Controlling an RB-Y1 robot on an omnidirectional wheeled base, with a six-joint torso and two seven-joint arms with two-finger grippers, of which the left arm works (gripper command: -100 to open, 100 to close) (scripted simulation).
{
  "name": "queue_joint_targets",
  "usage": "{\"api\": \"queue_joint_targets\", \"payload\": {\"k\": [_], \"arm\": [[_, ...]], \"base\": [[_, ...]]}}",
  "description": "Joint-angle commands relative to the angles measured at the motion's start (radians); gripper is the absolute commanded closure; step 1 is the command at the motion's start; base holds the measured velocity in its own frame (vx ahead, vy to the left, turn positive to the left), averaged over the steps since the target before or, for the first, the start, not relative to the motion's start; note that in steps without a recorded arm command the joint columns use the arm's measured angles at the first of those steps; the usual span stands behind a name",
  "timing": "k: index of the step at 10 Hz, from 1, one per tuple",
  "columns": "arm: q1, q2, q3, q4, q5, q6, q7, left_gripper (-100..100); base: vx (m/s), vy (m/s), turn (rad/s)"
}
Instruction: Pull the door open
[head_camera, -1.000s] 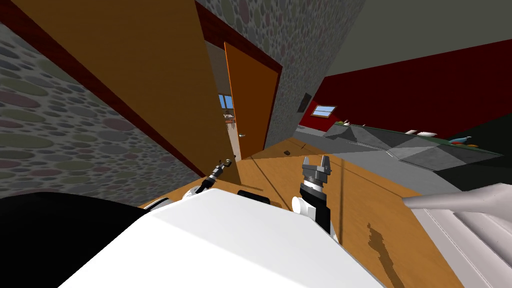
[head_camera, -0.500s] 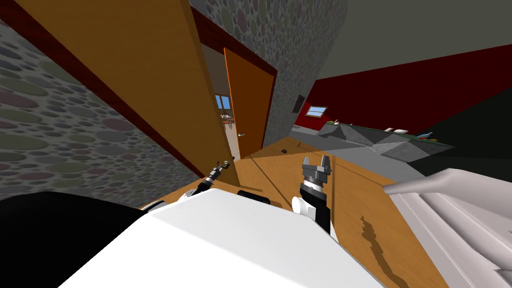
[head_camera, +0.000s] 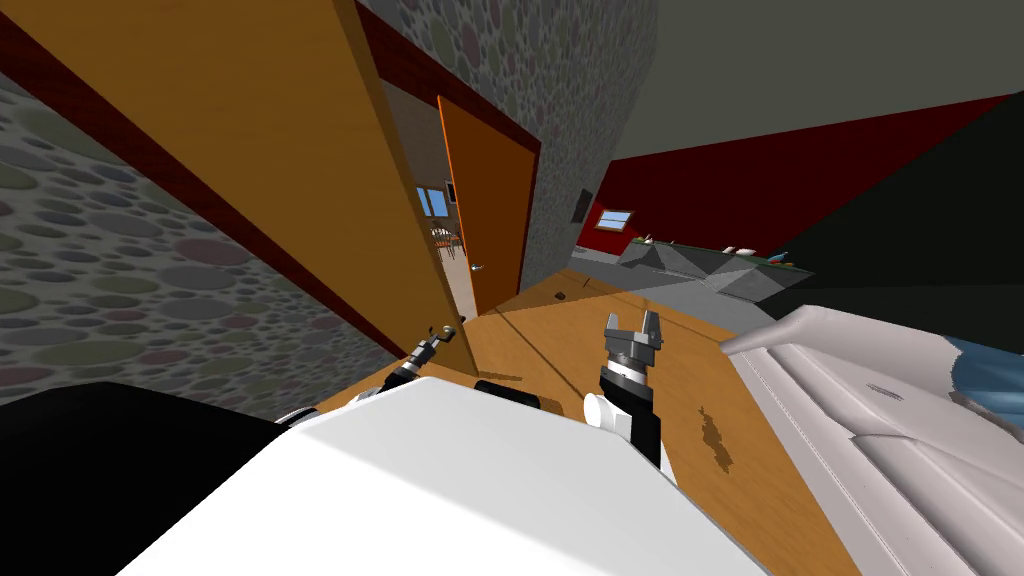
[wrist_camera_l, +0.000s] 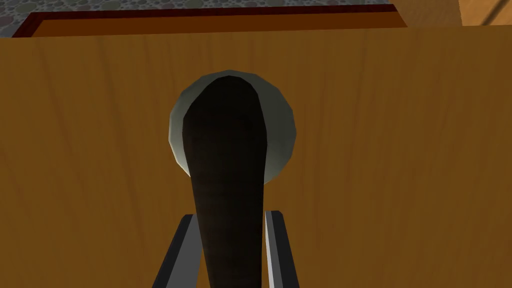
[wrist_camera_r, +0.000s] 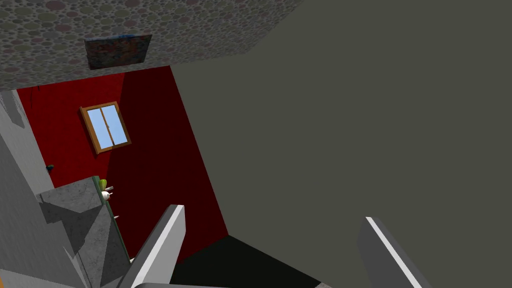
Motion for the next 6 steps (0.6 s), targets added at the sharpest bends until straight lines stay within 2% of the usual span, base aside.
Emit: {"api": "queue_joint_targets", "payload": {"k": [1,2,6], "arm": [[0.0,0.0,0.0,0.0,0.0,0.0,0.0,100],[0.004,0.001,-0.004,0.011,-0.001,-0.014,0.003,100],[0.008,0.005,-0.009,0.027,0.0,-0.04,0.008,100]], "base": [[-0.063,0.027,-0.014],[-0.134,0.038,-0.185],[-0.202,0.065,-0.17]]}}
